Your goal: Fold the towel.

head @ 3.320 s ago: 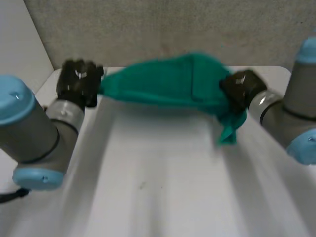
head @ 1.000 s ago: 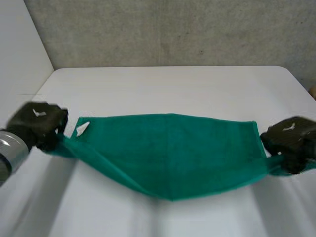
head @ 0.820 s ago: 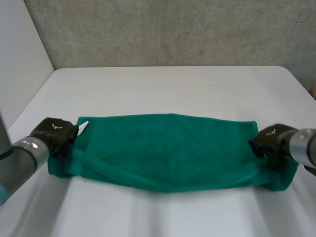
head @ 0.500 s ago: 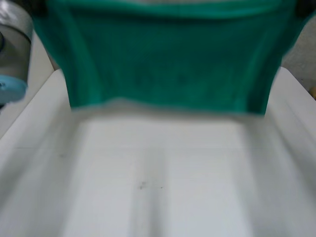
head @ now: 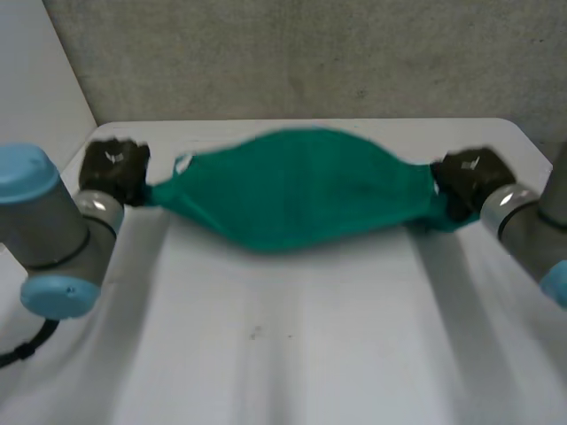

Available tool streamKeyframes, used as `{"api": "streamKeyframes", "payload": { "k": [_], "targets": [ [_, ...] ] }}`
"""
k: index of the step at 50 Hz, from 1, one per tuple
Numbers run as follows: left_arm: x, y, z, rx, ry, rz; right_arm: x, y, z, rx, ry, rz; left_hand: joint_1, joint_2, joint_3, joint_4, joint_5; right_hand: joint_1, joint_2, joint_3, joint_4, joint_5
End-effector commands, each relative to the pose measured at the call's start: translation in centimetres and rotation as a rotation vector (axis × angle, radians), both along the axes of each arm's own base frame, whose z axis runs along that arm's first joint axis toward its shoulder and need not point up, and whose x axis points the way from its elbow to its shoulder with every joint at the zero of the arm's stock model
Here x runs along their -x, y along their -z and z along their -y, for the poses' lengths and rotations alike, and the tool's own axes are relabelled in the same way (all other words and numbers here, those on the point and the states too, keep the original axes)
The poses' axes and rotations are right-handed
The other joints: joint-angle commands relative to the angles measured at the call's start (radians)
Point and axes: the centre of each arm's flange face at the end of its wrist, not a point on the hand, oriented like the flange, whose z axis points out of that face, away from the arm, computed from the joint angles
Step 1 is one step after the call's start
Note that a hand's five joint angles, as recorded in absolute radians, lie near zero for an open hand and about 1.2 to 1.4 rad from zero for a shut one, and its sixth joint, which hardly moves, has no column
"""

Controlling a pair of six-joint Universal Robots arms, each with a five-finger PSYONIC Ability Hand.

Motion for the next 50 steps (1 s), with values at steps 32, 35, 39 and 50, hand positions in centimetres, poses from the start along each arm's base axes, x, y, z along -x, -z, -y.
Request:
{"api": "streamKeyframes", "payload": {
  "k": [32,35,39,50],
  "targets": [
    [-0.6,1.9,-1.1,-0.059,0.098,0.259,1.5,3.4,0.8,-0.156,0.014,-0.333,0.252,0.196,0.203,0.201,0.275,0.425,0.216,0.210,0.206,0.221],
    [0.3,2.3,0.6,-0.005,0.057,0.255,0.8,4.3,2.4,-0.124,0.028,-0.328,0.252,0.196,0.203,0.201,0.275,0.425,0.216,0.210,0.206,0.221],
    [2.2,3.3,2.7,0.043,0.013,0.255,-0.1,5.3,4.5,-0.066,0.059,-0.332,0.252,0.196,0.203,0.201,0.275,0.425,0.216,0.210,0.206,0.221],
    [4.4,5.3,5.9,0.114,0.011,0.335,-1.0,7.0,7.4,0.009,0.081,-0.317,0.252,0.196,0.203,0.201,0.275,0.425,0.216,0.210,0.206,0.221]
  ]
}}
